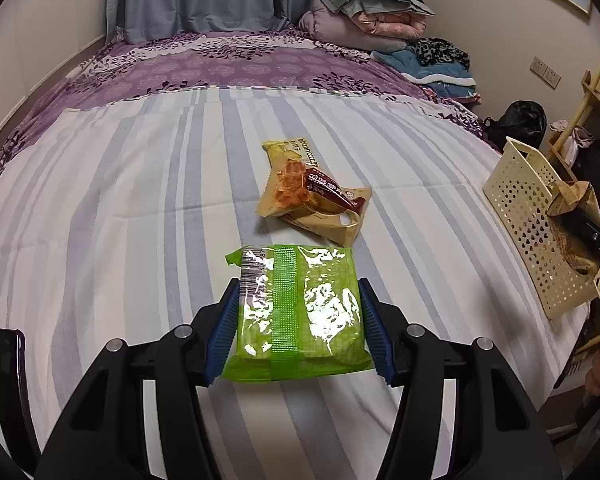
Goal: Organize snacks
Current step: 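Carry the pastry bag with the right gripper to the basket while the left carries the green pack, then open the right gripper over the basket while the left lowers and releases the green pack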
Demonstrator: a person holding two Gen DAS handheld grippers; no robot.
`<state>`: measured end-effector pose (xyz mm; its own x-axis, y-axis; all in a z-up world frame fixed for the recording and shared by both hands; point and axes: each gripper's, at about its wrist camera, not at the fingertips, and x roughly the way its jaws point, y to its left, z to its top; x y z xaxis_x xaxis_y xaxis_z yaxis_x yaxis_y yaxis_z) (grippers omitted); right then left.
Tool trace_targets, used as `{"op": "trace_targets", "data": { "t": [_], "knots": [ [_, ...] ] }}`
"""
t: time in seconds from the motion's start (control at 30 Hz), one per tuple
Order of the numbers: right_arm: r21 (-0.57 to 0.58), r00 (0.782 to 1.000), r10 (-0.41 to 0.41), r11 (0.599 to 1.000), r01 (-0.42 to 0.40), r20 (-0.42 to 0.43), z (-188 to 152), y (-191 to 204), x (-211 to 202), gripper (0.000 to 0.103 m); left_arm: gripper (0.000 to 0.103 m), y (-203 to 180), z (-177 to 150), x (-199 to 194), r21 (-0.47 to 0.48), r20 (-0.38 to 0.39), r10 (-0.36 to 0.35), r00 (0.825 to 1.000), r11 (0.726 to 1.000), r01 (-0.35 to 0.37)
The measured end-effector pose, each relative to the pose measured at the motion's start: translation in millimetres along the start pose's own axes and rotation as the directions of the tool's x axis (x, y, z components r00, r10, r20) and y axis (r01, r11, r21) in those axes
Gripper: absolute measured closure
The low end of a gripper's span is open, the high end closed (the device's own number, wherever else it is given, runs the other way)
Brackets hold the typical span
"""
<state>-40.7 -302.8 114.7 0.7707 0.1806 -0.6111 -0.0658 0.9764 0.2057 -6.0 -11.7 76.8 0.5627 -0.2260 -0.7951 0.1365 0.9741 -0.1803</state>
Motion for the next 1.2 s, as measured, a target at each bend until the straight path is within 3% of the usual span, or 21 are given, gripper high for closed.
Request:
{"op": "trace_targets", "data": {
  "t": [0.2, 0.5, 0.93, 1.03, 1.2],
  "knots": [
    [0.041, 0.995, -0.061, 0.997, 0.058, 0.074, 7.8, -25.9, -34.1, 0.064, 0.045, -9.5, -5.1, -11.0, 0.017, 0.008, -0.015, 1.000, 1.000, 0.014],
    [0.138, 0.969, -0.208, 0.972, 0.190, 0.134, 16.4, -79.7, -62.3, 0.063, 0.045, -25.3, -5.9, -20.2, 0.044, 0.014, -0.036, 0.999, 0.998, 0.035],
    [0.266, 0.937, -0.346, 0.909, 0.321, 0.052, -1.2, -152.8, -51.2, 0.062, 0.045, -41.0, -0.7, -28.4, 0.077, 0.027, -0.043, 0.999, 0.996, 0.041],
    [0.288, 0.929, -0.366, 0.897, 0.335, 0.058, -4.4, -159.3, -53.7, 0.047, 0.045, -44.9, 0.6, -27.9, 0.084, 0.024, -0.042, 0.999, 0.996, 0.040],
    [0.299, 0.926, -0.371, 0.893, 0.337, 0.067, -8.7, -169.7, -56.7, 0.047, 0.045, -55.2, 2.4, -27.8, 0.105, 0.020, -0.047, 0.999, 0.993, 0.044]
  ]
}}
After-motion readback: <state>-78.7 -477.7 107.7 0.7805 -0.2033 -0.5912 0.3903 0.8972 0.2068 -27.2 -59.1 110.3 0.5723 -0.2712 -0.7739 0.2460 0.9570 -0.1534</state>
